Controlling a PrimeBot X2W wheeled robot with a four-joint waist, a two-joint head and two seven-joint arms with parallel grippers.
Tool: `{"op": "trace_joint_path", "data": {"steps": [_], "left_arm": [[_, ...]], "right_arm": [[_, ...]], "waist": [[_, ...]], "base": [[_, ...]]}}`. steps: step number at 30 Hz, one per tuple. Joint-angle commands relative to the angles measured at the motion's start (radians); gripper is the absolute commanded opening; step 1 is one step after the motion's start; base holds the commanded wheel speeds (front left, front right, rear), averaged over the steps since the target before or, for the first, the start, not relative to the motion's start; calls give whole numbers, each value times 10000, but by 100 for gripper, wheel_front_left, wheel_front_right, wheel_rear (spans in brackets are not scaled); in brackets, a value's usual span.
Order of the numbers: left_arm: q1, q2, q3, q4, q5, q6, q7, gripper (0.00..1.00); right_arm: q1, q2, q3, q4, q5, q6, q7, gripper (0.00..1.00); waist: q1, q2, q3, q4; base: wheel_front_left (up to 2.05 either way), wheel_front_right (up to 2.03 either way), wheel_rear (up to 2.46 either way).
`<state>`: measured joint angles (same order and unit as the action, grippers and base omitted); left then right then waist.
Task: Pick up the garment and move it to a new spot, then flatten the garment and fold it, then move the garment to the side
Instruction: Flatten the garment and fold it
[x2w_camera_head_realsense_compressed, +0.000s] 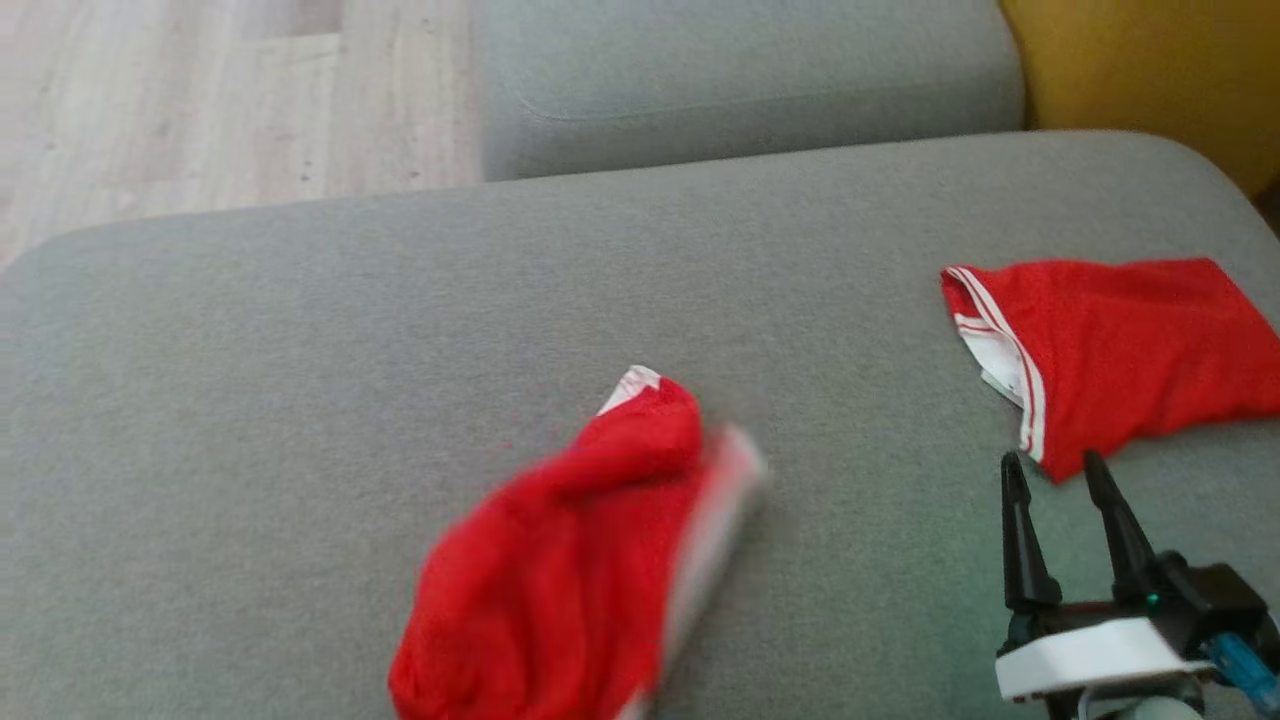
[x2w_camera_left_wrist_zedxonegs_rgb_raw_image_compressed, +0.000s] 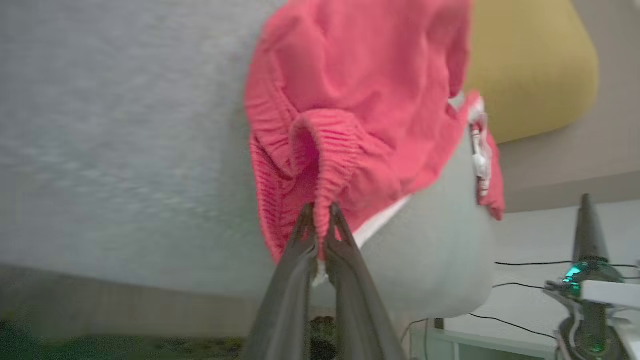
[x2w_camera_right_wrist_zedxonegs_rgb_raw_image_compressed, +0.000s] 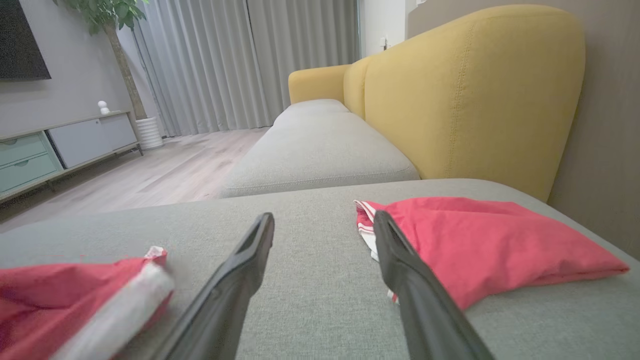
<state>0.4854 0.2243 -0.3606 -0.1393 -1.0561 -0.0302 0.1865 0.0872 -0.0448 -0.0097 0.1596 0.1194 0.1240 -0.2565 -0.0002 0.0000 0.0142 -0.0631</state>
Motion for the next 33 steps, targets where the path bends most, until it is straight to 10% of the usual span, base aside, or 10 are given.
{"op": "trace_joint_path", "data": {"steps": [1, 6, 7, 8, 19, 33], "left_arm": [[-306, 137, 440, -218, 25, 125, 26, 0], [-369, 443, 782, 431, 335, 513, -129, 8], [-446, 401, 761, 437, 356, 503, -161, 42], [-507, 380, 738, 426, 398, 491, -194, 100], [-851, 1804, 1279, -219, 2723, 1937, -678, 100], [-4514, 1066, -913, 468, 4346, 1586, 469, 100]], "right_arm": [[-175, -54, 208, -257, 67, 67, -53, 100], [-153, -54, 277, -223, -15, 67, -53, 100], [-163, -54, 308, -211, -33, 67, -53, 100], [-175, -54, 324, -206, -36, 67, -53, 100], [-128, -54, 321, -262, -84, 67, -53, 100], [-646, -54, 633, -263, 13, 67, -53, 100]], "waist": [[2, 0, -94, 186], [2, 0, -168, 529], [2, 0, -176, 553], [2, 0, -180, 569], [2, 0, -58, 447], [2, 0, 617, -183]], "base": [[0, 0, 0], [0, 0, 0], [0, 0, 0], [0, 0, 0], [0, 0, 0], [0, 0, 0]]}}
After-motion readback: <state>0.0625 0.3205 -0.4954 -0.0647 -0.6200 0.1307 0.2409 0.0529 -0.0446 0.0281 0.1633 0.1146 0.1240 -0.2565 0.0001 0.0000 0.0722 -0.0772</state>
